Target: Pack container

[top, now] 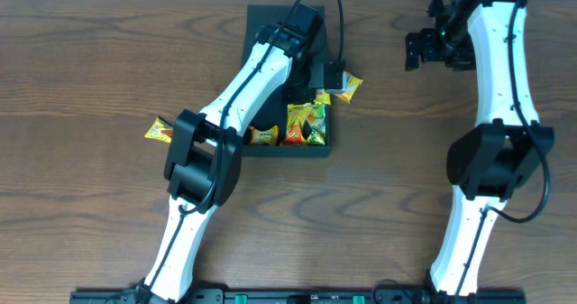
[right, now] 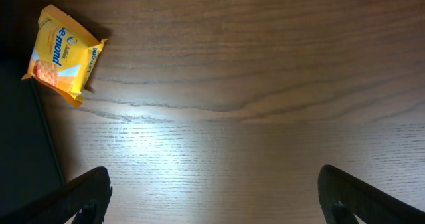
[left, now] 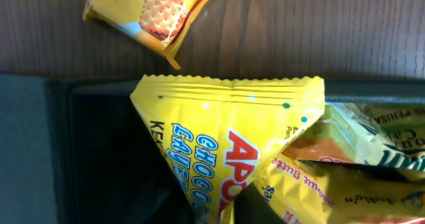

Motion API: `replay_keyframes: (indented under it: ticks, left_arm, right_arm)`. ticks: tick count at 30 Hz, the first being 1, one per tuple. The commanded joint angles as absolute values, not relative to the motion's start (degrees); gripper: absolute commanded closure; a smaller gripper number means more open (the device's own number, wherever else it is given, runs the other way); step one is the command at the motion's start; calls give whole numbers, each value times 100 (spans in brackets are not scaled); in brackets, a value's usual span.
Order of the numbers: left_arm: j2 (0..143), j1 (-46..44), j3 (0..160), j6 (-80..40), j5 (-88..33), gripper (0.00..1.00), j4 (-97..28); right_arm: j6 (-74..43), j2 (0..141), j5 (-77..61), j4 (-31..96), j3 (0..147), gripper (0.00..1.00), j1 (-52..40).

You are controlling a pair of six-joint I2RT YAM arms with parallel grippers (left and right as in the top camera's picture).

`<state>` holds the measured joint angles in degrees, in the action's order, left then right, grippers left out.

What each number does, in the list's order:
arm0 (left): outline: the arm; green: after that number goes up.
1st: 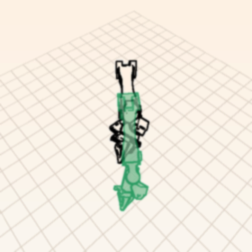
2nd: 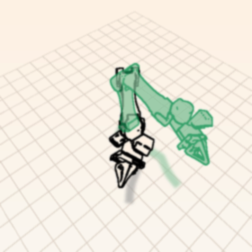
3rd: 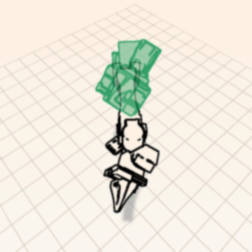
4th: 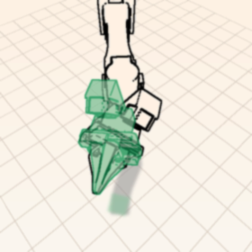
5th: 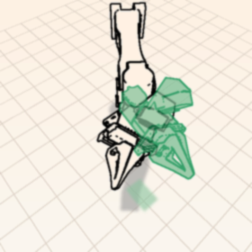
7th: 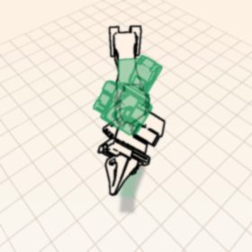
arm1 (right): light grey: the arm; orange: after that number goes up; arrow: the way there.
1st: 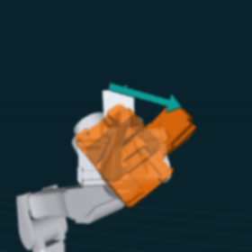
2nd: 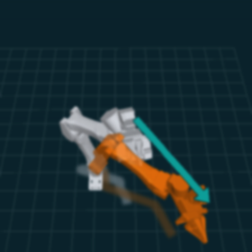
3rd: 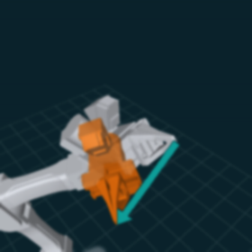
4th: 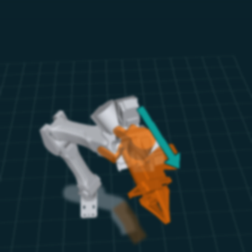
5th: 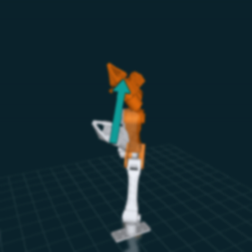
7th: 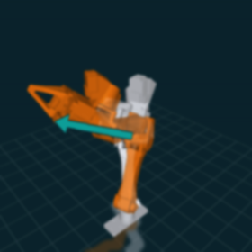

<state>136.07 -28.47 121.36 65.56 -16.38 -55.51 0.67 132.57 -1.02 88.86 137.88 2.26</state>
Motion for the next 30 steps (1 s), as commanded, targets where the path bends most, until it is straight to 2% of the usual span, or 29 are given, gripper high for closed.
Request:
replay_keyframes:
  ticks: [1,7,11,14,19,23,30]
  left_arm:
    - [13725,-2853,12084,6512,-1719,77,-5579]
    - [13714,-2853,12088,6508,-1293,76,-5561]
    - [13605,-2853,12103,6235,-1208,85,-5559]
    - [13404,-2853,12103,6099,-1422,86,-5579]
    - [13133,-2853,12103,6099,-2097,71,-5581]
    - [13109,-2853,12103,6058,-1999,62,-5614]
    - [13109,-2864,12103,6060,-2329,62,-5651]
  right_arm:
    - [150,13076,-19,8897,13885,1,217]
    - [180,13076,1,8895,13885,1,217]
    - [180,13076,1,8895,13885,1,217]
    - [178,13076,-1,8892,13885,1,217]
    - [178,13076,-1,8895,13885,1,217]
    - [176,13076,-1,8897,13885,1,217]
    - [176,13076,-3,8890,13885,1,217]
